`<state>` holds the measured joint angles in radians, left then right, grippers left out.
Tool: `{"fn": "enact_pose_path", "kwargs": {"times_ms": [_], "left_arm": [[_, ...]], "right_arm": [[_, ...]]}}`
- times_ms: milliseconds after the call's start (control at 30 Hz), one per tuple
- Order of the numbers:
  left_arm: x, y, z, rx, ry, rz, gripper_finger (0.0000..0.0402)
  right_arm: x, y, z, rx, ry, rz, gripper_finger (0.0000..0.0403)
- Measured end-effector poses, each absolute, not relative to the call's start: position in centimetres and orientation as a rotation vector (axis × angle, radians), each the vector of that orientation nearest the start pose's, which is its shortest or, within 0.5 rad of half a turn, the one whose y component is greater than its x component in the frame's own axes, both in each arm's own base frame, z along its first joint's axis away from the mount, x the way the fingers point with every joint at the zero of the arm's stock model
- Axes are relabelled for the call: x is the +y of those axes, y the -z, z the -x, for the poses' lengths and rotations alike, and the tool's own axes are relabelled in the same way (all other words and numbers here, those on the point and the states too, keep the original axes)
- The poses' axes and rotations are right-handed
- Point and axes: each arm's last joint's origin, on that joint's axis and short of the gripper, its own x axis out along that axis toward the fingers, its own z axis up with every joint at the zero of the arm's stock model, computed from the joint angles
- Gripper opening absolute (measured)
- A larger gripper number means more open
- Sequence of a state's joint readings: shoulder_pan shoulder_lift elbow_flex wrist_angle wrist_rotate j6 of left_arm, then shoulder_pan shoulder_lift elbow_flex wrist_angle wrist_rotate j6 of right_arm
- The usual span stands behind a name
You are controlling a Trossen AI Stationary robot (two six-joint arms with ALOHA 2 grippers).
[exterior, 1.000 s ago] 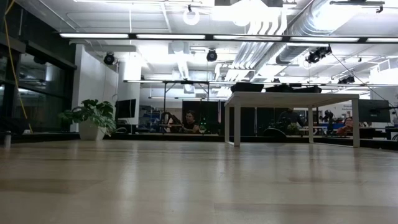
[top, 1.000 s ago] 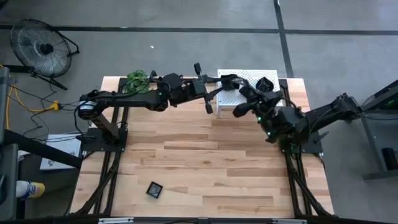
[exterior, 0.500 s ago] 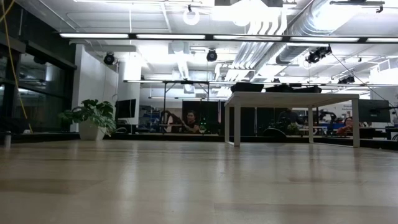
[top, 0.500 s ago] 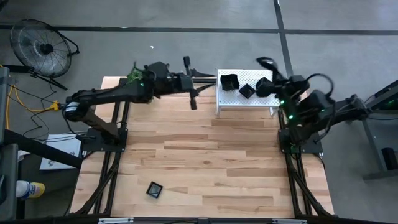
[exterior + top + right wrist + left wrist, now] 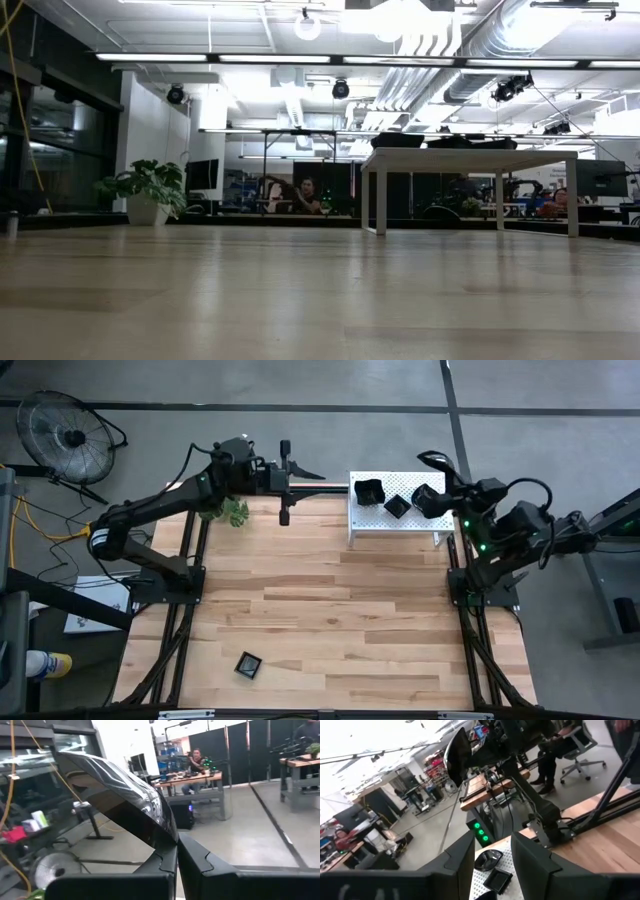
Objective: Pick & Place Mini shaped plates
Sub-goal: Stack the leaf-shaped plate on top of the leaf-shaped plate on the shelf
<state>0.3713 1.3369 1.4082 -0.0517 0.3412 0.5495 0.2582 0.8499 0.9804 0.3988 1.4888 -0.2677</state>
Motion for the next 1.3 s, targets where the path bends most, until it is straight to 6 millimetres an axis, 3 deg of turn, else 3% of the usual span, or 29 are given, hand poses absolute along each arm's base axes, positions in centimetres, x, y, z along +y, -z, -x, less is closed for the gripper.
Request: {"fn": "enact_pose_path", "kwargs": {"times_ms": [200, 567, 733, 867, 1100, 1200, 1300], "left_arm": [[10.3, -43.8, -27.6, -0.014, 0.008, -0.554, 0.0124], [10.8, -43.9, -26.9, -0.089, 0.274, -0.549, 0.0124], [10.4, -43.8, -26.8, -0.113, 0.368, -0.539, 0.0124], [10.3, -43.9, -26.8, -0.117, 0.399, -0.514, 0.0124], [10.3, -43.9, -26.7, -0.116, 0.434, -0.471, 0.0124], [10.2, -43.9, -26.7, -0.107, 0.449, -0.421, 0.0124], [10.1, -43.8, -26.7, -0.098, 0.479, -0.363, 0.0124]], "right_arm": [[0.6, -42.4, -14.6, -0.215, 1.192, -0.205, 0.0000], [-1.2, -42.5, -13.8, -0.192, 1.358, -0.170, 0.0000], [-1.7, -42.6, -14.1, -0.252, 1.246, -0.164, 0.0000], [-2.3, -41.3, -15.0, -0.236, 1.114, -0.185, 0.0000], [-5.2, -37.7, -16.1, -0.127, 1.119, -0.420, 0.0000], [-6.5, -36.6, -15.7, -0.187, 1.197, -0.627, 0.0000], [-7.8, -35.1, -14.7, -0.118, 1.243, -0.807, 0.0000]]}}
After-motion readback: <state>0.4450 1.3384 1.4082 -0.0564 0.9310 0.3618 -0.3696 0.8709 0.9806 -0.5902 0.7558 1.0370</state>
